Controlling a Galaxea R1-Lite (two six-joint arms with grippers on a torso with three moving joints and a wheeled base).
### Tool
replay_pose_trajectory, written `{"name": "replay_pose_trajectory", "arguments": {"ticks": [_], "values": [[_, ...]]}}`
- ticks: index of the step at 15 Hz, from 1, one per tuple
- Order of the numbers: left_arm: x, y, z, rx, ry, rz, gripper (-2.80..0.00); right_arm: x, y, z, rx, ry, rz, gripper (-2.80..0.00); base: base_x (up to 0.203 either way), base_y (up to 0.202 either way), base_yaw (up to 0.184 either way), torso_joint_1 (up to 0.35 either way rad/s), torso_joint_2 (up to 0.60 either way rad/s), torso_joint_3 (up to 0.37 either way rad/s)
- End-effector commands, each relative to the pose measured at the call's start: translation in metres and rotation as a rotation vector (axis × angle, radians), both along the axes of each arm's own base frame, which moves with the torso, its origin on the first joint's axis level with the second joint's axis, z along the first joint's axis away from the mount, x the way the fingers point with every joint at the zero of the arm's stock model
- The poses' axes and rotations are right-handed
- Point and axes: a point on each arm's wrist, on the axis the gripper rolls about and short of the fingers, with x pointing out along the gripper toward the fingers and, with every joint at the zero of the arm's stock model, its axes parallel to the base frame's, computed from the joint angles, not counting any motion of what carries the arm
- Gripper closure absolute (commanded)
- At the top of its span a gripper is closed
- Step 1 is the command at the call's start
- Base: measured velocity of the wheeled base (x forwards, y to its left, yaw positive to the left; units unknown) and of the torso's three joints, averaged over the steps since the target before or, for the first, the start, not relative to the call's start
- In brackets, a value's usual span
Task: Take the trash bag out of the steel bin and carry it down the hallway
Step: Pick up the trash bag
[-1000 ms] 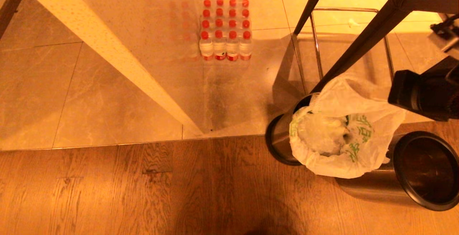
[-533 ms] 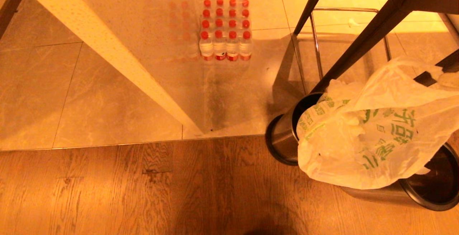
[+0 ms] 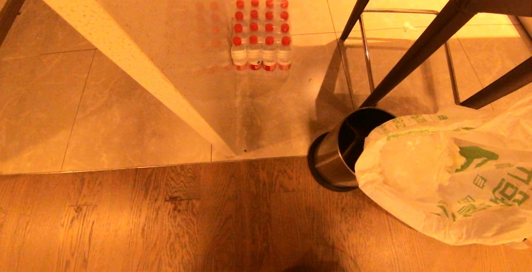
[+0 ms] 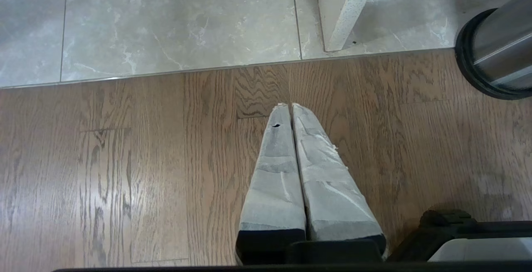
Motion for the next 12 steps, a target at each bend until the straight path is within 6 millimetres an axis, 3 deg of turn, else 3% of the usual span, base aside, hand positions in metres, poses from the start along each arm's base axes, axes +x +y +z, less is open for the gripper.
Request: {"name": "replay_pose_trajectory", "arguments": {"ticks": [1,5,9,12], "values": [[0.000,0.000,0.000,0.000,0.000,0.000,0.00,-0.026,-0.007,-0.022,-0.016,-0.030,-0.076,0.00,0.000,0.000,0.000,0.000,0.00,0.000],[0.000,0.000,0.000,0.000,0.000,0.001,0.00,-0.056,-0.011,-0.096,-0.127,-0.001,-0.124,0.00,0.000,0.000,0.000,0.000,0.00,0.000],[0.000,0.000,0.000,0.000,0.000,0.001,0.00,-0.054,-0.005,-0.154,-0.154,0.065,-0.111,0.00,0.000,0.000,0.000,0.000,0.00,0.000],[0.000,0.000,0.000,0.000,0.000,0.001,0.00,-0.046,-0.005,-0.181,-0.150,0.083,-0.115,0.00,0.000,0.000,0.000,0.000,0.00,0.000]]}}
